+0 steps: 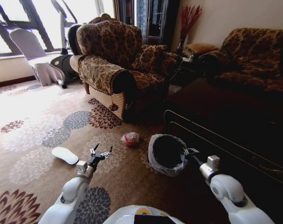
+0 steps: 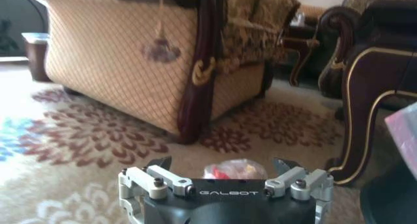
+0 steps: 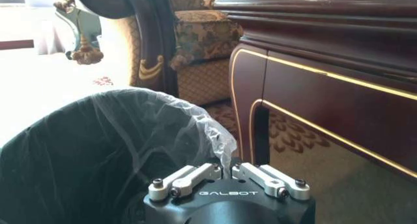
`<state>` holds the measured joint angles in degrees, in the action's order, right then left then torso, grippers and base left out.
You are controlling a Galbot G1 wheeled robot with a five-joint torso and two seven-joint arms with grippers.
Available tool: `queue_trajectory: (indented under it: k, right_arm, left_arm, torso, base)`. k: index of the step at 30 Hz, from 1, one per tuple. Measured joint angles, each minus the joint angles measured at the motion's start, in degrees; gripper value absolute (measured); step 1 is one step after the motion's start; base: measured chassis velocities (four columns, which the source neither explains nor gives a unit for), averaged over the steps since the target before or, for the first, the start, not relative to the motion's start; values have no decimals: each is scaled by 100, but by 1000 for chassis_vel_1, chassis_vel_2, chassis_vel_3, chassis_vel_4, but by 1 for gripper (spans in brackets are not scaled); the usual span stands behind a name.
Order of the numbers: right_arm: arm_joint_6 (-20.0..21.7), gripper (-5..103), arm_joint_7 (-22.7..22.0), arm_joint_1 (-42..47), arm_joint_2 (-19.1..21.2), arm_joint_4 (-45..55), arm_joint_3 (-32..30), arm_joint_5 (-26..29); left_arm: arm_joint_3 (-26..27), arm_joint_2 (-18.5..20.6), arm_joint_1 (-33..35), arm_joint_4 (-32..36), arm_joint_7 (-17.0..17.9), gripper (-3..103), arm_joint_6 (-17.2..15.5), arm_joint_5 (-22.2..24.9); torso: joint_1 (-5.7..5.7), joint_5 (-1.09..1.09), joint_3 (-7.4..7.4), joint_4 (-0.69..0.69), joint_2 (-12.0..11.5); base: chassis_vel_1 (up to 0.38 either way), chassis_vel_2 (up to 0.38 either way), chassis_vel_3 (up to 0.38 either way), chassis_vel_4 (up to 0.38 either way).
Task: Pick up the trash from the ground and place it into the trash bin.
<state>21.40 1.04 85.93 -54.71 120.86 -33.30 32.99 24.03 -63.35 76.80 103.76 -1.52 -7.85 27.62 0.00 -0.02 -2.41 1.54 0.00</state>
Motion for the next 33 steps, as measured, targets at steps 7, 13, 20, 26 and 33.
queue_trajectory:
  k: [7,13,20,26,33]
  right_arm:
    - [39,3,1,-37,163,-7,-12,179]
    - [37,3,0,-9,175,-92,-72,190]
    - [10,3,-1,-47,118,-228,-80,178]
    - [2,3,0,-48,116,-249,-42,169]
    - [-4,3,0,-15,194,-227,-100,184]
  left_arm:
    - [-1433,-261,-1971,-1804,388,100,-68,139]
    - [-2120,-535,-2895,-2588,779,100,-611,399]
    - [-2581,-996,-3606,-3139,2647,100,-1768,1489]
    - [-2701,-1146,-3964,-3967,2294,100,-1477,1263]
    - [-2718,-1263,-4191,-4628,1756,100,-1134,932]
  torso:
    - [0,3,-1,0,0]
    - [0,5,-1,0,0]
    - [0,3,-1,1,0]
    - [0,2,0,3,0]
    - [0,1,0,0,0]
  base:
    - [0,0,0,0]
    - [0,0,0,0]
    - [0,0,0,0]
    - [0,0,0,0]
    - [0,0,0,0]
